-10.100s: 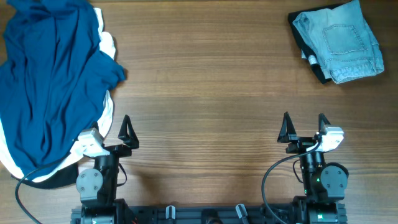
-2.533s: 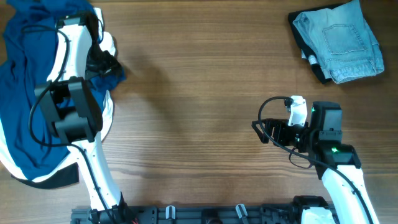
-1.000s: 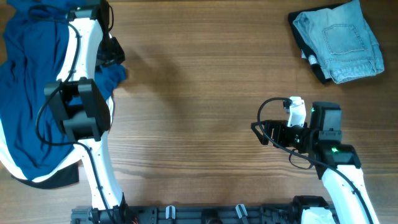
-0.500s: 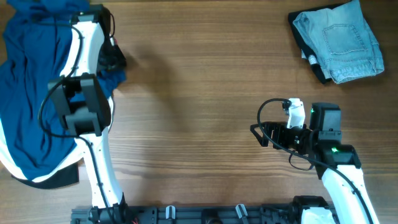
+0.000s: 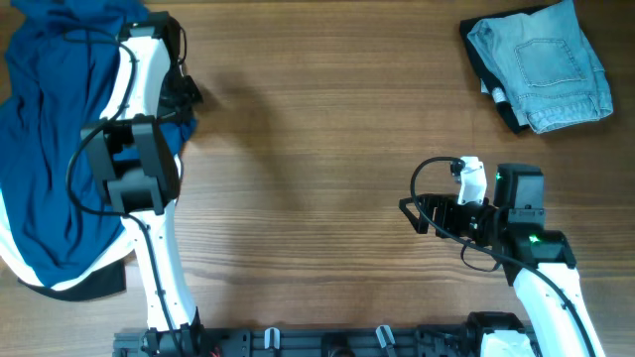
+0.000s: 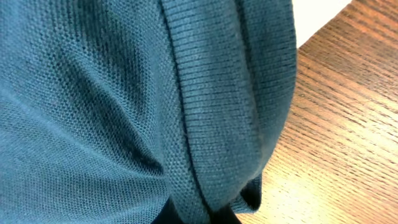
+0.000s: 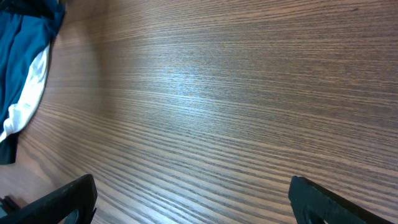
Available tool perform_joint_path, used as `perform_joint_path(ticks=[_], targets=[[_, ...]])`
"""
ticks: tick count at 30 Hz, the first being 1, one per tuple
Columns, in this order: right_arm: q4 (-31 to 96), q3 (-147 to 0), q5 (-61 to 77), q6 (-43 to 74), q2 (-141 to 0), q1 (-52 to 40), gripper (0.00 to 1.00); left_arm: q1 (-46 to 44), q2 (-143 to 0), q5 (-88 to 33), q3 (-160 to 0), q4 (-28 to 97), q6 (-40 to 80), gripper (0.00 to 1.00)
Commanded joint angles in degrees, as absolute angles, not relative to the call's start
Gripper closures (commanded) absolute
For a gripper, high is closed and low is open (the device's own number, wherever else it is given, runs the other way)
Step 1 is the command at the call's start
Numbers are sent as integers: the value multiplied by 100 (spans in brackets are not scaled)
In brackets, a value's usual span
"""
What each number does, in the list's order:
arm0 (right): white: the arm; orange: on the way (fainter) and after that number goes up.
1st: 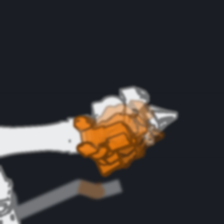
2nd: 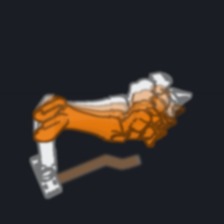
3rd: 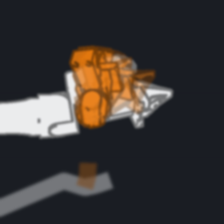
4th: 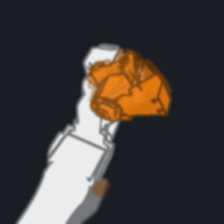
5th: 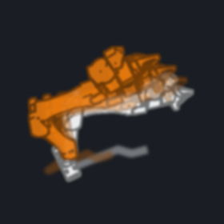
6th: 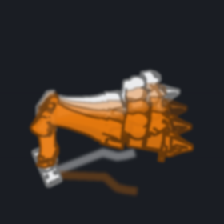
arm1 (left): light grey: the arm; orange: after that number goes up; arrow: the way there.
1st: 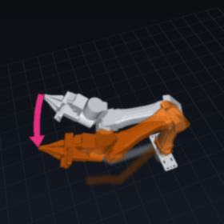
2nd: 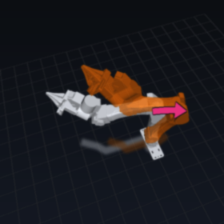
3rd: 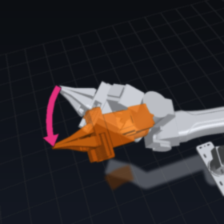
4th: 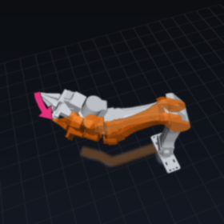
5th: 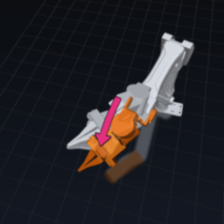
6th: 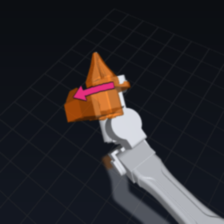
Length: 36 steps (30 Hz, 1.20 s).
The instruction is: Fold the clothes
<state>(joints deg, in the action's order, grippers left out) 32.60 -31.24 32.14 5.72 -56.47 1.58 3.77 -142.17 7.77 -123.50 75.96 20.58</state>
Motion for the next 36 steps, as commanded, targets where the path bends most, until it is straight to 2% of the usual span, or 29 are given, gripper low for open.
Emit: perform_joint_path(ticks=[1, 8, 16, 17, 19, 23, 24, 25, 28, 29, 30, 31, 36], targets=[[3210, -3275, 3350, 462, -5669, 134, 0, 99, -13780, 1092, -12422, 7614, 2171, 96], [3212, -3275, 3347, 447, -5669, 134, 0, -123, -12623, 1105, -12427, 7544, 2300, 96], [3214, -3275, 3347, 445, -5671, 134, 0, -121, -12075, 1192, -12427, 7557, 2296, 96], [3216, -3275, 3347, 447, -5671, 134, 0, -121, -12073, 1192, -12427, 7577, 2294, 95], [3221, -3275, 3347, 445, -5671, 134, 0, -113, -12075, 1190, -12425, 7642, 2294, 82], [3221, -3275, 3347, 445, -5671, 134, 0, -106, -12075, 1190, -12425, 7651, 2292, 82], [3225, -3275, 3347, 445, -5671, 134, 0, -106, -12075, 1190, -12425, 7653, 2285, 85], [3225, -3275, 3347, 445, -5671, 134, 0, -106, -12075, 1192, -12425, 7653, 2274, 96], [3242, -3275, 3350, 447, -5671, 134, 0, -106, -12075, 1186, -12425, 7677, 2274, 96], [3256, -3275, 3347, 445, -5671, 134, 0, -106, -12077, 1186, -12425, 7708, 2274, 86], [3271, -3275, 3347, 447, -5671, 134, 1, -106, -12088, 1181, -12422, 7756, 2274, 68], [3288, -3275, 3347, 447, -5671, 134, 0, -106, -12116, 1079, -12407, 7802, 2274, 59], [3326, -3275, 3350, 449, -5671, 134, 0, -121, -12492, 445, -12291, 7824, 2106, 59]])
